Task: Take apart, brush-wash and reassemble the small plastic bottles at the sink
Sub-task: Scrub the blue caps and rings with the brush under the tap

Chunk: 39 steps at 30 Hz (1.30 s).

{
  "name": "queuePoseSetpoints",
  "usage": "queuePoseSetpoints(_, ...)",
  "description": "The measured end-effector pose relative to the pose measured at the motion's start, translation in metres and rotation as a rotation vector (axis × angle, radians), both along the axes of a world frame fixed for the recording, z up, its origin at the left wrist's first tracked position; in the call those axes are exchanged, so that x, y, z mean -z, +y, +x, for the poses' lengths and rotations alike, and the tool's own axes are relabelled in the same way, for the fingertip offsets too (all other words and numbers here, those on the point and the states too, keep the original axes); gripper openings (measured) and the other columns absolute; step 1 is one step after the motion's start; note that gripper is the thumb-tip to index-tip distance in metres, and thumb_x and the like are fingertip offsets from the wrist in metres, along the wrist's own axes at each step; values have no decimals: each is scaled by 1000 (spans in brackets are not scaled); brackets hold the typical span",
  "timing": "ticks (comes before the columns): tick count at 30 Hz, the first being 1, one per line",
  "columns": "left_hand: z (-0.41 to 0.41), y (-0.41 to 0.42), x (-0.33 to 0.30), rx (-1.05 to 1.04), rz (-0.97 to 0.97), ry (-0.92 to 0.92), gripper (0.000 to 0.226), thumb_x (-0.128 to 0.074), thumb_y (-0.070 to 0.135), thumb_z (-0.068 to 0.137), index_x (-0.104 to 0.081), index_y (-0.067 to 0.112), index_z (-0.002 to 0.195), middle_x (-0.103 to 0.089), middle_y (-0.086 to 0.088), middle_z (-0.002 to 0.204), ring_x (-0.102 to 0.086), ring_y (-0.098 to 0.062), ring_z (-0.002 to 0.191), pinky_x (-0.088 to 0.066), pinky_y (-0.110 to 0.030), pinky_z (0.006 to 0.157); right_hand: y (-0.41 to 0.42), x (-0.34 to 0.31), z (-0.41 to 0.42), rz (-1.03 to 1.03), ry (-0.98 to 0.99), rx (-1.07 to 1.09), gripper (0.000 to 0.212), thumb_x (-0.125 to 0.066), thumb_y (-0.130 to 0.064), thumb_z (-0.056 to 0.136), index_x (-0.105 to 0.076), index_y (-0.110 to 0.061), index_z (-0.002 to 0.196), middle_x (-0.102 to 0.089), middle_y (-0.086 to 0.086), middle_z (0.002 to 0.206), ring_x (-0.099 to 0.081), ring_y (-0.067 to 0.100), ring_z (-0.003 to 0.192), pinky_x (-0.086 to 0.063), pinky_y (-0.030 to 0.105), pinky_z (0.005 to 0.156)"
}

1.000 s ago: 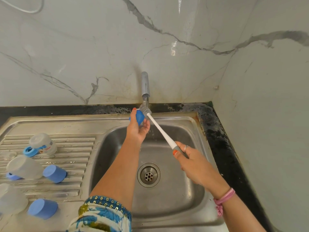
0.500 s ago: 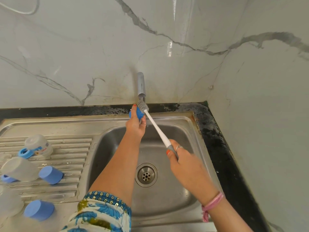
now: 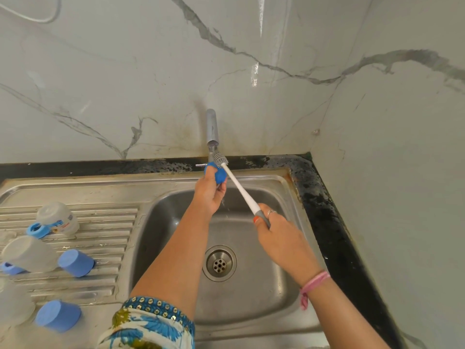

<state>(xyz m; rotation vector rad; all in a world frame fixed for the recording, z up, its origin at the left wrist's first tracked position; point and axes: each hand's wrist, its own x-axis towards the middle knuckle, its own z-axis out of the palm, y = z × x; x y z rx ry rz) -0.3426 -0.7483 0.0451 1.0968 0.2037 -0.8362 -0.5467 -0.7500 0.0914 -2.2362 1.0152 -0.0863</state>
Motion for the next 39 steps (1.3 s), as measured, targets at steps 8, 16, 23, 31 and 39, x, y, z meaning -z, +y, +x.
queuePoseSetpoints(8, 5, -3, 1, -100, -91, 125, 22, -45, 31, 99, -52, 12, 90, -52, -7, 87, -51, -12, 70, -44, -20, 62, 21, -3, -6, -45, -40, -56, 39, -34, -36, 103, -38, -31, 141, -53, -4, 88, -55, 19, 81, -45, 36, 72)
queuePoseSetpoints(16, 8, -11, -12, -164, -142, 172, 25, -42, 32, 99, -52, 12, 88, -52, -6, 81, -51, -13, 66, -45, -20, 57, 27, -1, -2, -61, -58, -44, 44, -33, -38, 102, -31, -33, 146, -55, -4, 84, -52, 16, 74, -40, 32, 67)
queuePoseSetpoints(23, 3, -8, -6, -92, -92, 200, 27, -49, 34, 96, -51, 7, 98, -51, -8, 84, -49, -11, 65, -42, -17, 54, 9, 9, 13, -39, -1, 10, 43, -33, -35, 103, -32, -28, 146, -61, 4, 98, -57, 23, 86, -44, 35, 74)
queuePoseSetpoints(31, 14, -2, -9, 14, -69, 194, 30, -47, 34, 98, -48, 6, 109, -51, -14, 97, -51, -15, 72, -47, -22, 62, 12, 13, 9, 55, -24, 72, 36, -32, -36, 104, -40, -28, 138, -57, -2, 84, -61, 23, 86, -51, 41, 82)
queuePoseSetpoints(39, 32, 10, -15, 57, 2, 121, 27, -43, 32, 101, -49, 6, 99, -55, -14, 95, -56, -21, 85, -53, -31, 87, 27, 9, 15, 128, 8, 54, 42, -31, -37, 104, -38, -25, 143, -54, -5, 86, -53, 12, 75, -40, 26, 65)
